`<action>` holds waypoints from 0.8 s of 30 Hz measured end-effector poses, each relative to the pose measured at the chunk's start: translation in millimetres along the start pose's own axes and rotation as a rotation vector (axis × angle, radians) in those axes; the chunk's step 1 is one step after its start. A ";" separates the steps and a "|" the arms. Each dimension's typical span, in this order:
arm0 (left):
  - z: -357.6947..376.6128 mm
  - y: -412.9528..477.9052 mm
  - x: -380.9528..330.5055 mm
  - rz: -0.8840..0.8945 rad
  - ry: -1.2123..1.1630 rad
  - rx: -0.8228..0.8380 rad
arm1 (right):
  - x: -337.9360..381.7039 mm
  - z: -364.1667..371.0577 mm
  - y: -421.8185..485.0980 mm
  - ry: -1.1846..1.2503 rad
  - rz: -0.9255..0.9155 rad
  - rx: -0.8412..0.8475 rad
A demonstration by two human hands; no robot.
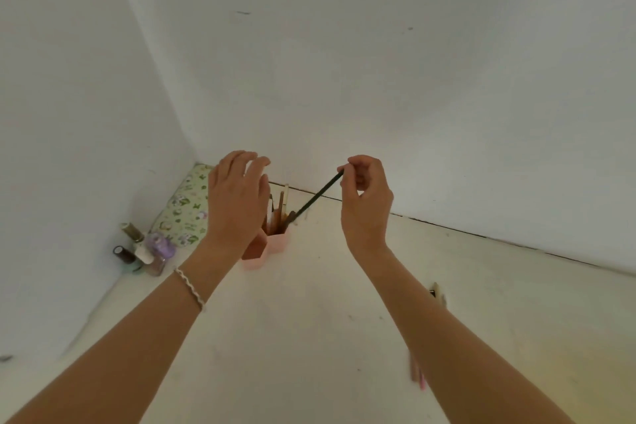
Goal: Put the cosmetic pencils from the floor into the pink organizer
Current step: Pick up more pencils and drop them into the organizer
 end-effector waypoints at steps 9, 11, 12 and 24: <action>-23.3 -4.5 7.0 -0.120 -0.201 0.084 | -28.0 46.9 -30.1 -0.347 -0.052 0.390; -22.0 -9.6 -2.3 -0.114 -0.216 0.079 | -32.9 43.3 -34.6 -0.359 -0.073 0.415; -19.0 -13.3 -10.7 -0.112 -0.217 0.074 | -32.6 36.0 -34.3 -0.348 -0.071 0.379; 101.1 -136.4 -180.7 -0.270 -0.206 0.949 | -59.6 -129.3 -34.8 -0.412 0.265 0.202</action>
Point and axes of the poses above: each hand's wrist, its own y-axis towards the middle knuckle, its own z-axis out of the palm, x = y × z, the point moved 2 cm from there along y, towards the middle knuckle, and after that the axes turned 3 degrees about -z, right-handed, at the moved point
